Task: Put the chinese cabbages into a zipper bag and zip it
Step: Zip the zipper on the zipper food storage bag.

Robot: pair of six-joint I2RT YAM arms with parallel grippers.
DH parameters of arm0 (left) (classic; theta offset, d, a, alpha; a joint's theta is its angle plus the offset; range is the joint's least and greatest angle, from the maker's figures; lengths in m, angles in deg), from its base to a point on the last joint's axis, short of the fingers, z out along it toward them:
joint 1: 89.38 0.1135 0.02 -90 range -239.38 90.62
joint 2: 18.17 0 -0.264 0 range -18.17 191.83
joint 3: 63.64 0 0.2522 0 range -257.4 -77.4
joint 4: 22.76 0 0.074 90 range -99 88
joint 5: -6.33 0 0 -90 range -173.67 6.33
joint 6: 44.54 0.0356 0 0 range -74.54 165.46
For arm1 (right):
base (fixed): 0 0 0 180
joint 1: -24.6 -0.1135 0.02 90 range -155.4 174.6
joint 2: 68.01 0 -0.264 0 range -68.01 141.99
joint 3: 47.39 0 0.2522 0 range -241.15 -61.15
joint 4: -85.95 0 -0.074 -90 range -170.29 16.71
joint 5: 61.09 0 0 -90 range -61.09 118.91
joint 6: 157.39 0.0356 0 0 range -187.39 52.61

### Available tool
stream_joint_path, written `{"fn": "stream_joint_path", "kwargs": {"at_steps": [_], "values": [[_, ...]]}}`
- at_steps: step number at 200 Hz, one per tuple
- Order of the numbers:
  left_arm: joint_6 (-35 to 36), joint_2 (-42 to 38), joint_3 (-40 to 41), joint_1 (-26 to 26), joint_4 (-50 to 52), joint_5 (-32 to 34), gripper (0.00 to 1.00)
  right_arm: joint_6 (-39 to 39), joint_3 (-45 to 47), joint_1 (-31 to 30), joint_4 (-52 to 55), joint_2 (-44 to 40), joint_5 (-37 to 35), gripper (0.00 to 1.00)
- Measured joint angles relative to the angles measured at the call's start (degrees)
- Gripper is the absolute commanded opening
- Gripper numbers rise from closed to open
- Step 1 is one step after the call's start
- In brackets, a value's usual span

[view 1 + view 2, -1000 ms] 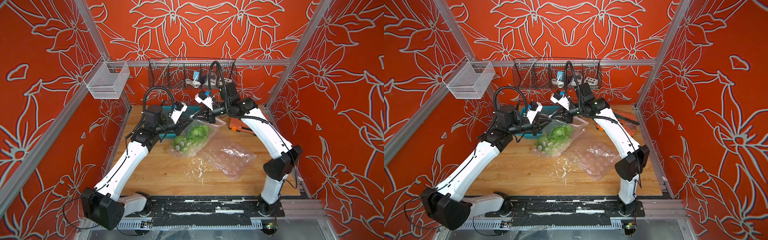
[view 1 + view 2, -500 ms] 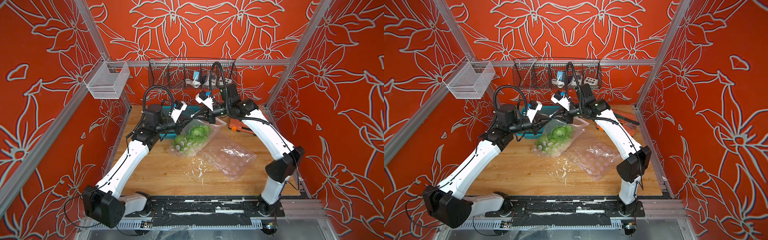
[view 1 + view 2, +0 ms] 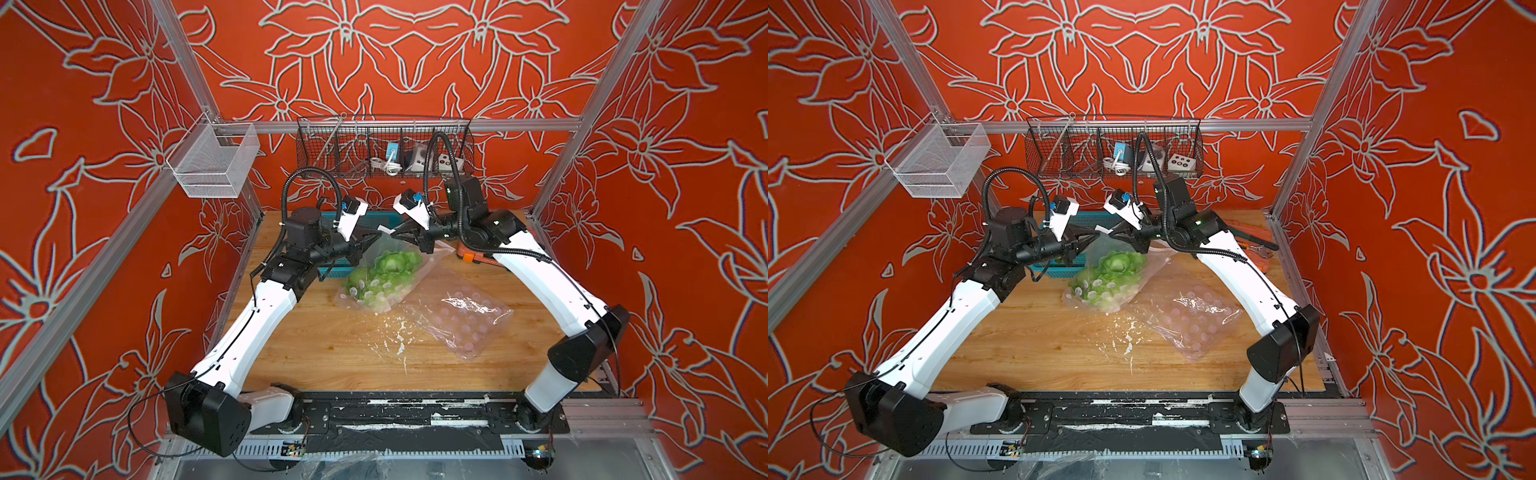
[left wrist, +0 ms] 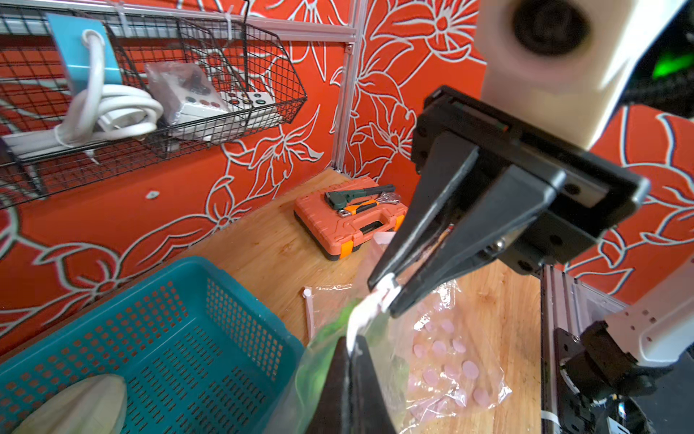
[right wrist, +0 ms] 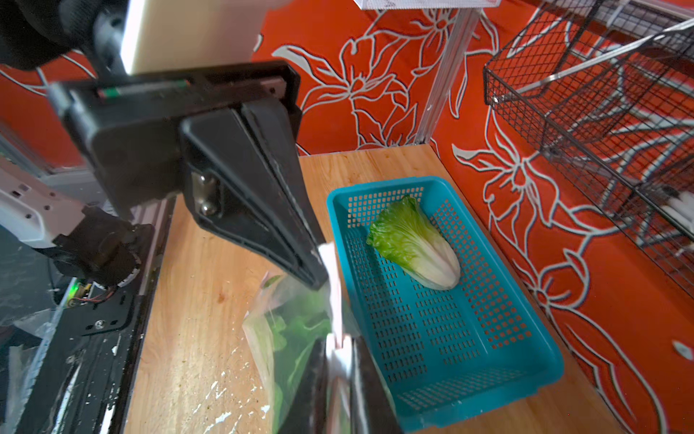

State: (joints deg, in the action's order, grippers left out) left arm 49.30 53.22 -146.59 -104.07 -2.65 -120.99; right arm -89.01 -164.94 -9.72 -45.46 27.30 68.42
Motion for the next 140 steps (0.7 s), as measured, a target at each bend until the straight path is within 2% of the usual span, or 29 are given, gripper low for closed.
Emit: {"fn": "stream_joint_path", "kwargs": {"at_steps": [32,95,140], "values": [[-0.92,-0.26,0.74,0.02,-0.61,4.44,0.0,-0.07,5.09,0.68,-1.03,-3.15,-2.8,0.05],[-0.79,-0.83,2.12,0.26,-1.09,20.72,0.0,2.1,13.44,4.26,-0.68,-8.55,-7.69,0.06],[1.09,-0.83,3.82,0.5,-1.14,28.61,0.0,3.8,17.64,6.1,-0.87,-11.54,-9.88,0.08]]}}
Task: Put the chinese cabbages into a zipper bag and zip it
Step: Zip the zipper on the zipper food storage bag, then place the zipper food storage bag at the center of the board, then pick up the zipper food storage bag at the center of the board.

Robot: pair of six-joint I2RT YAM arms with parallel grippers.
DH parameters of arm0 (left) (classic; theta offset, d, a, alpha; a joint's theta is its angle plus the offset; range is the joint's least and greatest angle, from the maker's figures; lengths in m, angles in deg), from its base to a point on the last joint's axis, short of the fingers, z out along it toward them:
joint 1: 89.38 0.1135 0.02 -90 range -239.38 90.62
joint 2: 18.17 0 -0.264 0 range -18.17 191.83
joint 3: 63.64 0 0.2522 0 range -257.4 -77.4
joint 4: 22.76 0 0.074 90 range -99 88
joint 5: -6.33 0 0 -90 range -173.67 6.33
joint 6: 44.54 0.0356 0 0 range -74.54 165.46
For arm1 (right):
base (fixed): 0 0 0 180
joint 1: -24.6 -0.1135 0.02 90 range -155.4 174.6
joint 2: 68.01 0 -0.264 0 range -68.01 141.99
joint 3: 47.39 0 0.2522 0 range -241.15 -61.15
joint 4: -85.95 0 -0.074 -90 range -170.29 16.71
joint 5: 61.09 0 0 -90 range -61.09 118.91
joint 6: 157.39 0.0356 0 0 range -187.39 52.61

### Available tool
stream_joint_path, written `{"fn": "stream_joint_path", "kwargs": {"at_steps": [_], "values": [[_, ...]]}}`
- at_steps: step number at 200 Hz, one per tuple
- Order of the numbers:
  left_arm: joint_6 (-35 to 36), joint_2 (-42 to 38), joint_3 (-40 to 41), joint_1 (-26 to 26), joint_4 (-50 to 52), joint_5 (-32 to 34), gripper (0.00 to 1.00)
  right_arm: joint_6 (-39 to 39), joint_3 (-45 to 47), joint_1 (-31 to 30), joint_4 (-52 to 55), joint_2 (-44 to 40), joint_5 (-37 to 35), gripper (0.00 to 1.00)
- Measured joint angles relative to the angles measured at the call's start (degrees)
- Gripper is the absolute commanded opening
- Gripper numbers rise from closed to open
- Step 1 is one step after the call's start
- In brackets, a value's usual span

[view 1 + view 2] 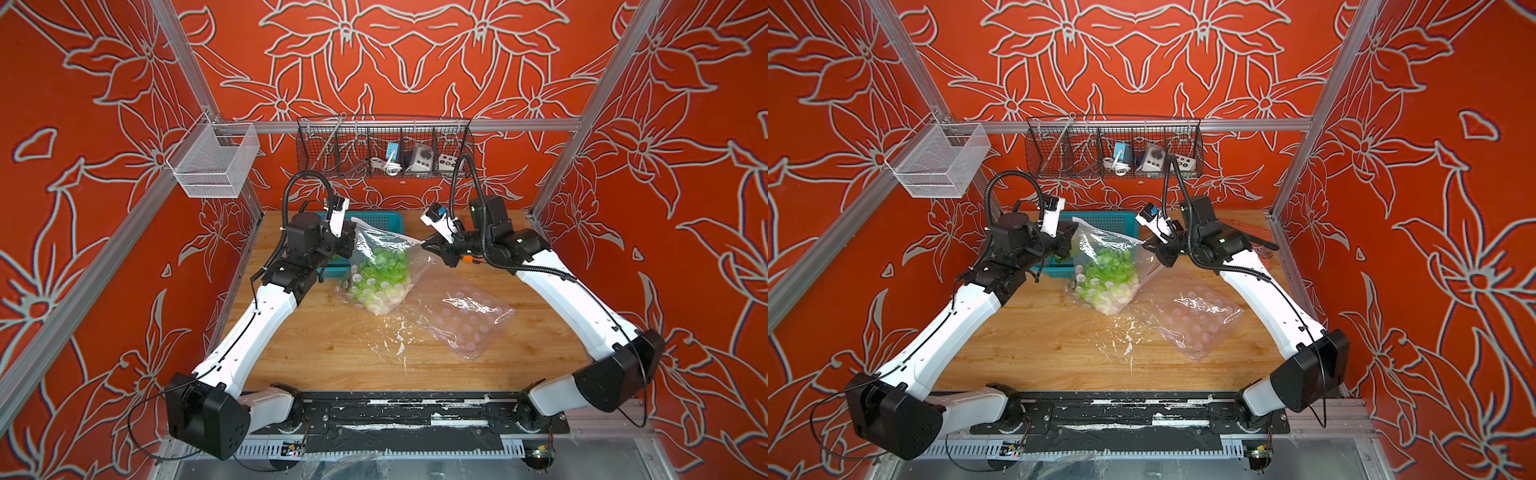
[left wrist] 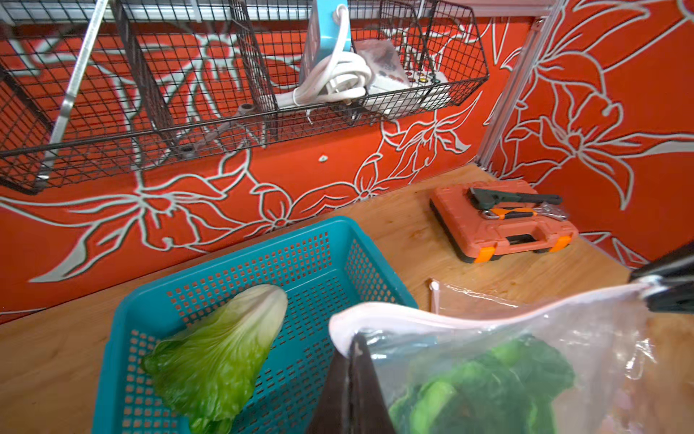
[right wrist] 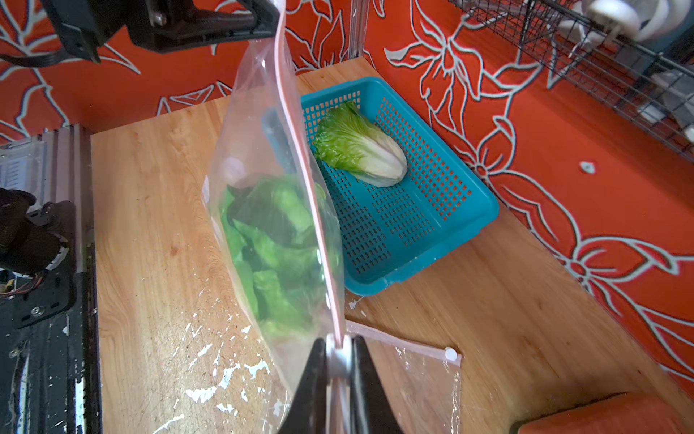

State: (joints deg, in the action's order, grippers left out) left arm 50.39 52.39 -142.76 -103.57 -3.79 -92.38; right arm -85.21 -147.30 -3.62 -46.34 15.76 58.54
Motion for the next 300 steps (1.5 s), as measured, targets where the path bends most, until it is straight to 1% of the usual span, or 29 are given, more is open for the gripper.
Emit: {"fn": "stream_joint_path", "kwargs": {"at_steps": [32,63,70,73,83,94,103,106,124,135,146,149,153,156,167,182,200,212,232,254,276,288,300], "values": [[1.31,0.02,0.35,0.09,0.0,3.65,0.0,0.61,0.76,0.37,-0.13,-0.26,-1.16,0.09],[1.55,0.02,0.57,0.63,0.0,4.9,0.0,1.09,1.22,0.66,-0.17,-0.26,-1.51,0.1],[1.51,0.02,0.57,0.74,0.0,4.98,0.0,1.33,1.22,0.66,-0.2,-0.26,-1.49,0.12],[1.51,0.02,0.57,0.79,0.0,5.03,0.0,1.46,1.22,0.66,-0.2,-0.26,-1.49,0.15],[1.46,0.07,0.57,0.92,0.0,5.09,0.0,2.1,1.22,0.66,-0.31,-0.26,-1.6,0.36],[1.4,0.07,0.57,1.29,0.0,5.73,0.0,2.75,1.38,0.85,-0.37,-0.26,-2.45,0.49],[1.01,0.07,0.61,1.86,-0.04,5.97,0.0,4.9,1.55,1.2,-0.79,-0.26,-3.3,0.56],[0.92,0.07,0.66,1.97,-0.13,6.03,0.0,4.68,1.64,1.31,-1.07,-0.26,-3.54,0.57],[-0.76,0.09,1.57,2.84,-1.14,5.79,0.0,10.62,3.3,2.25,-3.78,-0.42,-5.11,0.64],[-2.38,0.09,2.8,3.56,-2.19,5.62,0.08,14.84,6.4,2.95,-7.02,-0.92,-5.07,0.71],[-4.7,0.24,4.0,5.01,-2.4,5.16,0.17,18.36,10.84,3.41,-10.71,-1.51,-4.46,0.83],[-5.25,0.37,4.22,5.62,-2.32,4.96,0.19,20.52,12.17,3.54,-11.72,-1.53,-4.11,0.85],[-6.49,0.55,4.33,6.4,-2.08,4.61,0.22,20.87,13.73,3.63,-12.87,-1.53,-3.72,0.88],[-6.84,0.79,4.35,7.13,-1.81,4.42,0.24,22.91,14.84,3.67,-13.55,-1.46,-3.45,0.9],[-10.01,1.62,4.33,10.01,-1.09,3.15,0.31,26.58,18.56,3.8,-15.72,-0.44,-1.75,0.95],[-14.4,2.34,4.79,14.78,-0.24,-0.79,0.4,31.5,21.24,3.26,-18.36,1.99,0.44,0.96],[-20.06,1.18,8.11,18.91,-1.49,-5.88,0.47,35.56,23.21,1.99,-22.01,3.96,1.75,0.95],[-22.93,-0.48,11.17,19.63,-2.1,-9.51,0.5,37.77,23.67,0.85,-24.61,4.79,2.6,0.94],[-26.71,-2.93,15.72,19.34,-3.58,-15.67,0.56,40.19,23.43,-1.18,-29.62,6.27,3.96,0.93],[-29.92,-5.31,20.5,19.28,-6.49,-20.44,0.58,41.4,21.77,-3.39,-33.55,9.18,4.5,0.92],[-33.03,-6.91,25.4,19.21,-11.04,-23.78,0.57,41.4,17.73,-5.22,-35.26,13.81,4.85,0.89],[-34.18,-7.13,27.69,18.88,-13.49,-24.92,0.56,41.31,15.15,-6.1,-36.2,16.72,5.03,0.83],[-35.04,-7.04,29.35,18.08,-15.39,-25.59,0.5,41.59,13.44,-6.91,-37.48,19.02,5.4,0.73]]}}
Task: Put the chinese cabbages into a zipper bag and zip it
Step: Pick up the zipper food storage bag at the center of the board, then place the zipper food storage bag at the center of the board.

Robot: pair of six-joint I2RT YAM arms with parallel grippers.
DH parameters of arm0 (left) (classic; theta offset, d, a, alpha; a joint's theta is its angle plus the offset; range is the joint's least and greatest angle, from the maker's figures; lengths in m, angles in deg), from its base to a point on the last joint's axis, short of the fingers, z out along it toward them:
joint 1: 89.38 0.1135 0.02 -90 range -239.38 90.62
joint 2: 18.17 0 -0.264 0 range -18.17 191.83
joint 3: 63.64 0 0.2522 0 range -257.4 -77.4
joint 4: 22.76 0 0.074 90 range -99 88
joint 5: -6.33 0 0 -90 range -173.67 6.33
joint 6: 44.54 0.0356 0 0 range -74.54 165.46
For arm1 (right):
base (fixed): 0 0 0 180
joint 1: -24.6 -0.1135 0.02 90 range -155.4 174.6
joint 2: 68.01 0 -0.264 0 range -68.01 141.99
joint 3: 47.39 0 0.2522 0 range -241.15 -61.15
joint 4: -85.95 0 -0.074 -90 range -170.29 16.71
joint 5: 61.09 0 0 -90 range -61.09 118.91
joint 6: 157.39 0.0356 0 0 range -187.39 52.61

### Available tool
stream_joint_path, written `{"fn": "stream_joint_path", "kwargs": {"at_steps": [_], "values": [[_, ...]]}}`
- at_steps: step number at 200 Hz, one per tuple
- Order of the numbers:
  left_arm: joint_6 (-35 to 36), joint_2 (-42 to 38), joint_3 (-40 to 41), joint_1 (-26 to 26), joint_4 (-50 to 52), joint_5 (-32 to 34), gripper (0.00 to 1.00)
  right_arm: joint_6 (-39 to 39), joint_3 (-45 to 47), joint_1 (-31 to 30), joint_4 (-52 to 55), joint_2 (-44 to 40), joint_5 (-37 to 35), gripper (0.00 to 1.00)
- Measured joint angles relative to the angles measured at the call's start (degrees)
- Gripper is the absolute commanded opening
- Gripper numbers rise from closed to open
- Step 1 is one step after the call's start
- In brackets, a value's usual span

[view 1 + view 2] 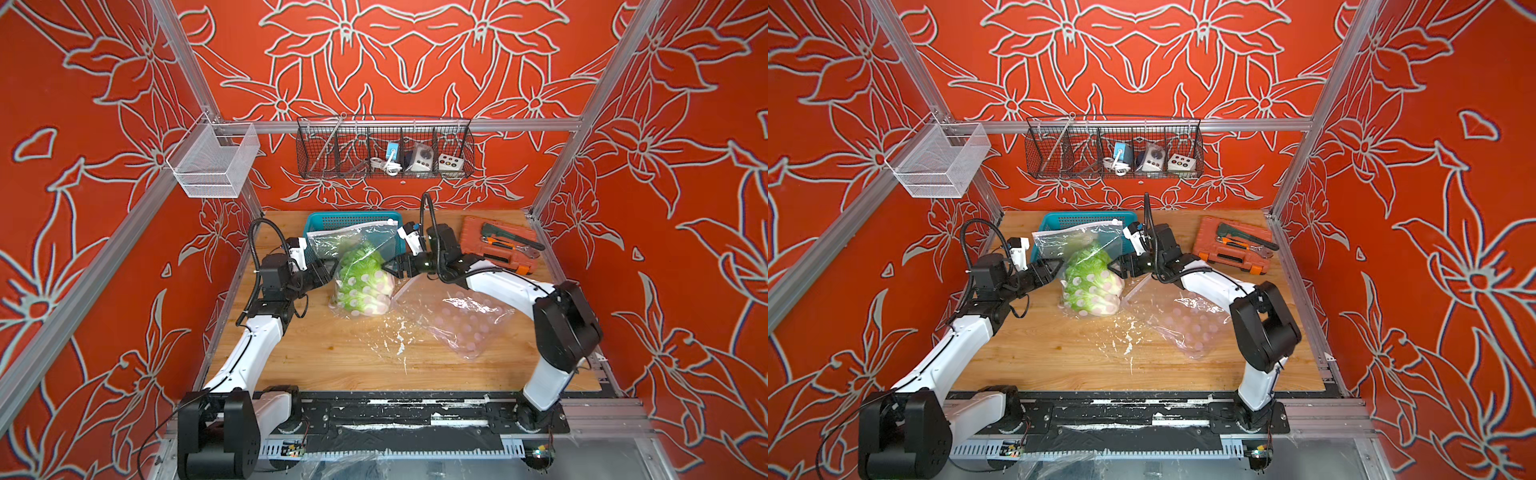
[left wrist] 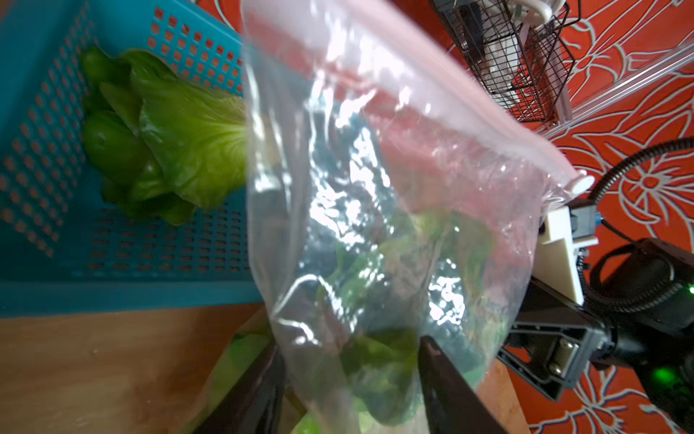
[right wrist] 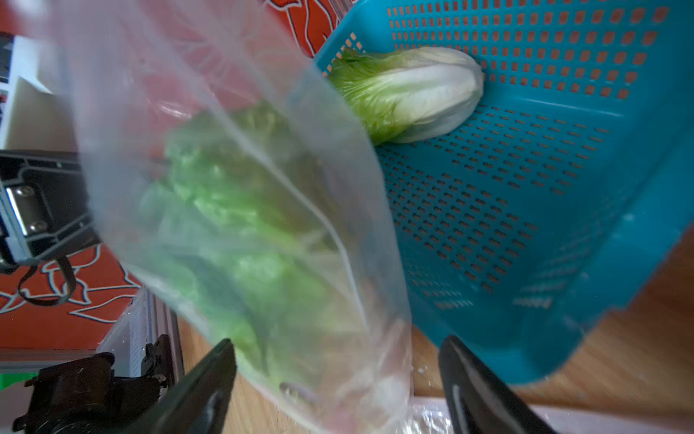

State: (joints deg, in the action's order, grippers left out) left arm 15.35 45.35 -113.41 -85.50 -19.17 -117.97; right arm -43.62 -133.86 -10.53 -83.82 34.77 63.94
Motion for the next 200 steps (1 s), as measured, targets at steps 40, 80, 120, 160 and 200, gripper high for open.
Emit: {"fn": "stream_joint_path", "kwargs": {"at_steps": [40,80,120,160,200], "values": [[-1.88,0.37,0.76,-2.36,-2.51,-0.15,0.12,3.65,-1.14,-2.29,-3.1,1.86,1.57,0.17],[-3.37,-1.57,-4.96,-2.21,8.96,9.14,0.0,12.2,-1.16,-4.9,-6.91,1.51,1.25,0.0],[-3.39,-7.28,-14.53,-0.52,24.39,27.26,0.0,25.24,-2.64,-11.8,-13.38,2.25,-1.07,0.0],[-2.78,-9.68,-20.33,0.37,34.05,43.71,0.3,34.67,-15.3,-17.57,-14.84,13.99,-2.89,0.0],[-1.03,-10.54,-24.57,0.42,37.99,54.01,0.65,36.59,-32.87,-21.31,-3.63,28.13,-3.5,0.0]]}}
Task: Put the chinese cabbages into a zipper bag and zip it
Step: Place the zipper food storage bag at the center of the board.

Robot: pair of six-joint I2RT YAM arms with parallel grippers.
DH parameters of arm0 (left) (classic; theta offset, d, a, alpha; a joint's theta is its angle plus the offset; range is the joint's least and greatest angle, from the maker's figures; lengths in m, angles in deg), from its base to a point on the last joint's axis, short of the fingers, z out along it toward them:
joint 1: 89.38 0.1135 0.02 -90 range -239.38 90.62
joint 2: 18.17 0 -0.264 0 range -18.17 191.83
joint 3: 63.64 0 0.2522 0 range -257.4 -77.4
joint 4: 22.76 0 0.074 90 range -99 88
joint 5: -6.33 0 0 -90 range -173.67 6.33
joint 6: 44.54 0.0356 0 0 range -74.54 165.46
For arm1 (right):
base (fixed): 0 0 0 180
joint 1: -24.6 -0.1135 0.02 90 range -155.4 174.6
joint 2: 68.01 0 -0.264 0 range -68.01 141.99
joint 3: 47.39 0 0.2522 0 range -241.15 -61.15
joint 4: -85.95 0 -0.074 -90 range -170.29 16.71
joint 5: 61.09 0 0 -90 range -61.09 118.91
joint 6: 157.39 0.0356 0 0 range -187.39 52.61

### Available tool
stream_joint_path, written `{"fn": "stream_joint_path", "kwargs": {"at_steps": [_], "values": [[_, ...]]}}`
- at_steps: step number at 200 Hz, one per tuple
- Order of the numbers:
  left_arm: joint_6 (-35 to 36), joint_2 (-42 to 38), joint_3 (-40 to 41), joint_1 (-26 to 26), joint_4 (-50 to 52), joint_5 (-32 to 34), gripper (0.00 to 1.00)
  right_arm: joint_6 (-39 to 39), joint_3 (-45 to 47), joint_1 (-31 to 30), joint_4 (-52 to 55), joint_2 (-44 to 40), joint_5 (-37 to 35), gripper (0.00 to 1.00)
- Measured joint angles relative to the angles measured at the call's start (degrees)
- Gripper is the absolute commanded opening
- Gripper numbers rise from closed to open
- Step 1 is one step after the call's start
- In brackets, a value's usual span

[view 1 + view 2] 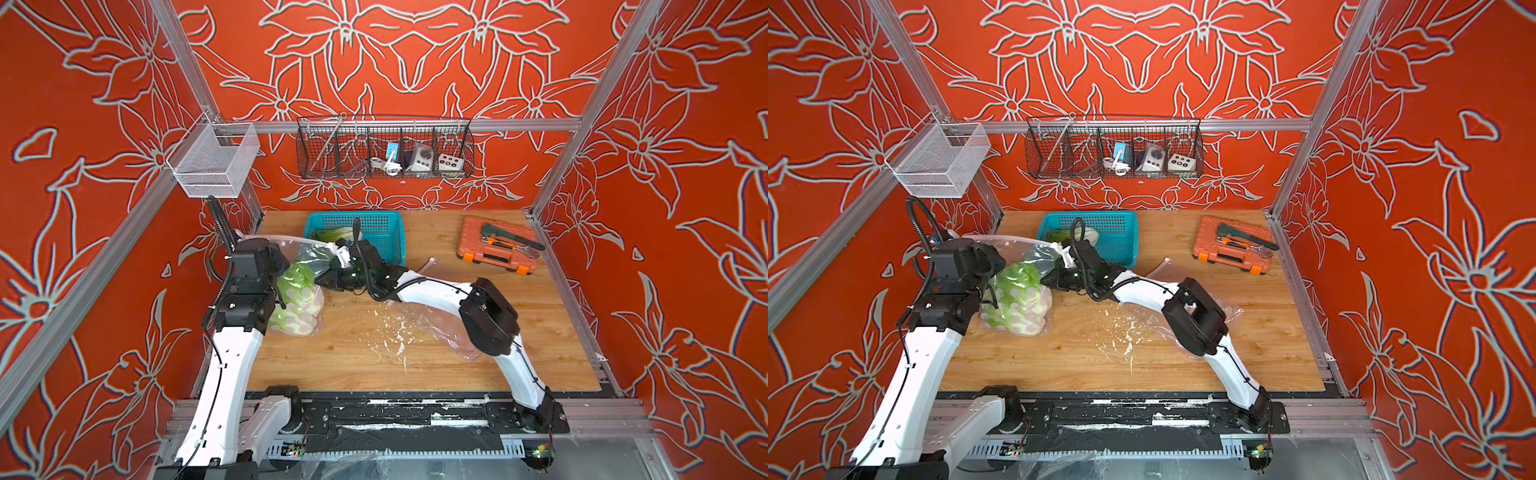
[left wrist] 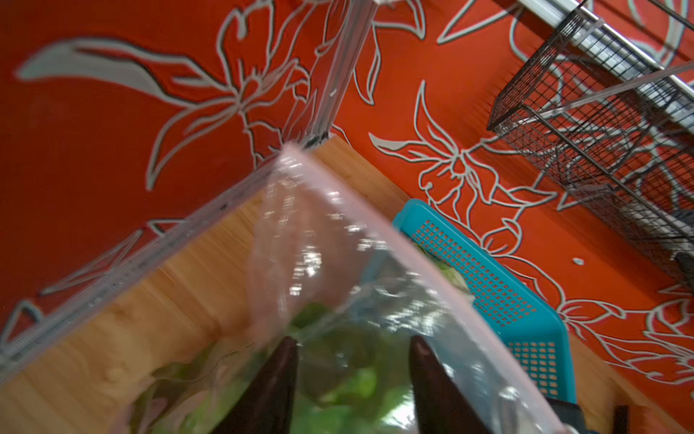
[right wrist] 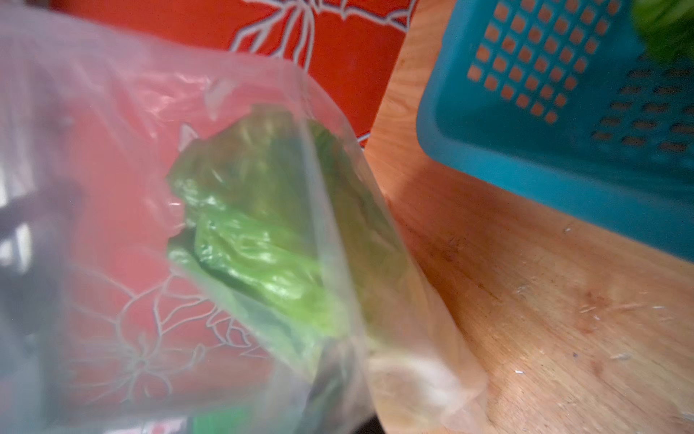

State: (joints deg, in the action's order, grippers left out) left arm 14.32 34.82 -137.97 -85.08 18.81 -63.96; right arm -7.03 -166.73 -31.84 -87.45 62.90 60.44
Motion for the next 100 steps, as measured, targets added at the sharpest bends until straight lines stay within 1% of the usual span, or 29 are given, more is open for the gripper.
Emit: {"fn": "stream_joint_path", "kwargs": {"at_steps": [4,21,29,39,61,71,81,89,100], "values": [[0.28,-0.11,-0.04,0.0,0.0,0.35,0.66,-0.22,-1.73,-0.26,1.4,1.14,0.02,0.0],[0.28,-0.44,0.13,0.0,0.15,1.2,0.66,-1.18,-7.89,-0.96,8.0,4.59,-0.48,0.07],[0.37,-0.46,0.42,0.0,0.15,1.2,0.66,-2.03,-10.34,-1.09,11.72,5.62,-0.61,0.15],[0.46,-0.44,0.79,0.0,0.17,0.94,0.66,-4.02,-13.68,-1.29,16.17,6.73,-0.46,0.27],[1.27,-0.13,1.14,0.0,-0.07,-0.7,0.67,-9.25,-19.21,-1.03,25.64,7.32,0.0,0.42],[1.77,0.17,1.14,0.0,-0.48,-1.9,0.66,-12.02,-19.17,-0.5,28.41,6.08,0.07,0.51],[2.36,0.63,1.14,-0.07,-1.14,-3.52,0.66,-15.04,-17.05,0.33,31.12,3.65,0.13,0.56],[2.82,1.18,1.14,-0.26,-1.75,-4.98,0.66,-17.25,-13.86,1.31,33.03,0.63,-0.22,0.58],[3.28,2.08,1.2,-0.7,-2.49,-7.1,0.66,-20.55,-8.15,3.06,35.26,-4.79,-0.96,0.59]]}}
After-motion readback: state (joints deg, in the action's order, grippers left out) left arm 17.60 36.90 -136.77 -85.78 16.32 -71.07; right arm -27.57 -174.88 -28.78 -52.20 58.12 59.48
